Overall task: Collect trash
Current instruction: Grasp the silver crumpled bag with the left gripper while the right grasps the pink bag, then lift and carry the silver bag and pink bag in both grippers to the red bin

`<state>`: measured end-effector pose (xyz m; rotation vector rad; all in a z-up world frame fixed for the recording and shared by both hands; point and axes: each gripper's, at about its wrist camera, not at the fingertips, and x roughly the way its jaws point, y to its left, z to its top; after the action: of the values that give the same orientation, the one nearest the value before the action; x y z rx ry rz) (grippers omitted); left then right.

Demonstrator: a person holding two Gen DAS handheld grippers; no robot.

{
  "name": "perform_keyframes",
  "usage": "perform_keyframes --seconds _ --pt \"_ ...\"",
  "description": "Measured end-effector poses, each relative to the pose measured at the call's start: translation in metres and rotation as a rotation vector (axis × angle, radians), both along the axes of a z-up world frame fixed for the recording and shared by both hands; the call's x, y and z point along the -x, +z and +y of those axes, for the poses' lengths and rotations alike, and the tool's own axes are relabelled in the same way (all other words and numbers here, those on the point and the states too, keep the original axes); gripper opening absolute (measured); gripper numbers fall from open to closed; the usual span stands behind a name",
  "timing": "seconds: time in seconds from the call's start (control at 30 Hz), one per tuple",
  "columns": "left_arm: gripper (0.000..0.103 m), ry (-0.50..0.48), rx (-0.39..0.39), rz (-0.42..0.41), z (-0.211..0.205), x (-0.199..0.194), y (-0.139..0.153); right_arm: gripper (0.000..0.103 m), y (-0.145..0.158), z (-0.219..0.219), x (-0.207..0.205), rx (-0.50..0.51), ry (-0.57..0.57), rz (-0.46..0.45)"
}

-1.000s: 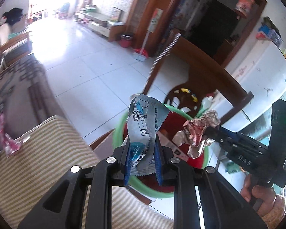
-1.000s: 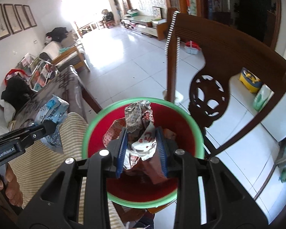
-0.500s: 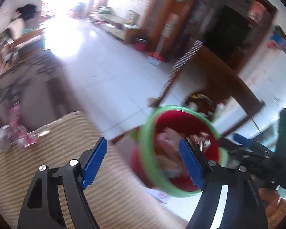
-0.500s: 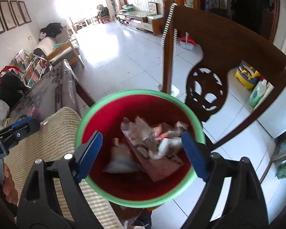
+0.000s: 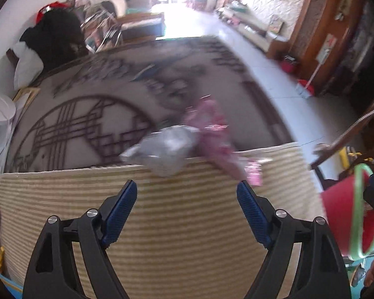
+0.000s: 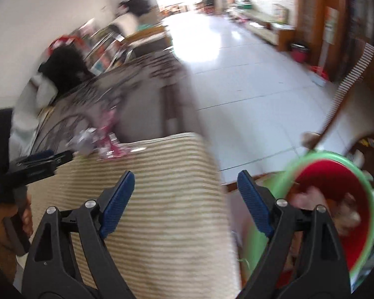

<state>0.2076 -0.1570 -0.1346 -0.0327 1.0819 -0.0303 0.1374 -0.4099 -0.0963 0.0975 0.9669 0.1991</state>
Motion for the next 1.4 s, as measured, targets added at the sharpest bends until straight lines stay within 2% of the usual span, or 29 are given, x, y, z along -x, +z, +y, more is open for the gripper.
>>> perform_keyframes --seconds 0.13,0.27,0.3,0.33,0.37,0.4,0.57,0.7,0.77,0.83,0.87,0.9,1.03,1.23,1.4 --pt "0.079 -0.004 -0.006 0.039 0.012 -0.026 -0.026 0.083 -0.008 0.04 -0.015 0.023 0.068 0.02" --pt "0.077 -0.017 0.002 0.055 0.014 -0.054 -0.044 0.083 -0.019 0.058 -0.027 0.054 0.098 0.055" --pt "0.073 -0.021 0.012 0.06 0.015 -0.061 -0.049 0.083 -0.022 0.062 -0.033 0.065 0.106 0.064" --pt "0.059 -0.023 0.019 0.066 0.015 -0.066 -0.054 0.083 -0.024 0.065 -0.037 0.07 0.111 0.071" --pt "0.051 -0.021 0.019 0.072 0.013 -0.067 -0.055 0.083 -0.027 0.067 -0.04 0.072 0.114 0.078" --pt "0.051 -0.018 0.034 0.072 0.016 -0.07 -0.058 0.083 -0.03 0.072 -0.047 0.072 0.124 0.087" --pt "0.047 0.071 0.115 0.005 0.041 -0.057 -0.039 0.083 -0.042 0.103 -0.08 0.085 0.189 0.094" --pt "0.048 0.139 0.113 -0.045 0.061 -0.033 -0.013 0.083 -0.058 0.139 -0.107 0.106 0.257 0.107" --pt "0.049 0.167 0.103 -0.057 0.068 -0.022 -0.005 0.077 -0.067 0.158 -0.116 0.116 0.296 0.115" --pt "0.049 0.195 0.1 -0.069 0.075 -0.011 0.002 0.051 -0.075 0.176 -0.122 0.16 0.33 0.132" --pt "0.049 0.203 0.099 -0.071 0.077 -0.007 0.004 0.043 -0.08 0.182 -0.123 0.176 0.343 0.147" --pt "0.049 0.212 0.095 -0.074 0.078 0.0 0.008 0.03 -0.081 0.185 -0.124 0.179 0.351 0.161" --pt "0.049 0.221 0.086 -0.084 0.085 0.012 0.014 0.024 -0.058 0.181 -0.104 0.144 0.355 0.107" --pt "0.049 0.203 0.089 -0.118 0.082 0.037 0.034 0.024 0.0 0.153 -0.049 0.1 0.331 0.005" --pt "0.049 0.182 0.095 -0.153 0.072 0.056 0.05 0.024 0.027 0.136 -0.014 0.078 0.288 -0.045"
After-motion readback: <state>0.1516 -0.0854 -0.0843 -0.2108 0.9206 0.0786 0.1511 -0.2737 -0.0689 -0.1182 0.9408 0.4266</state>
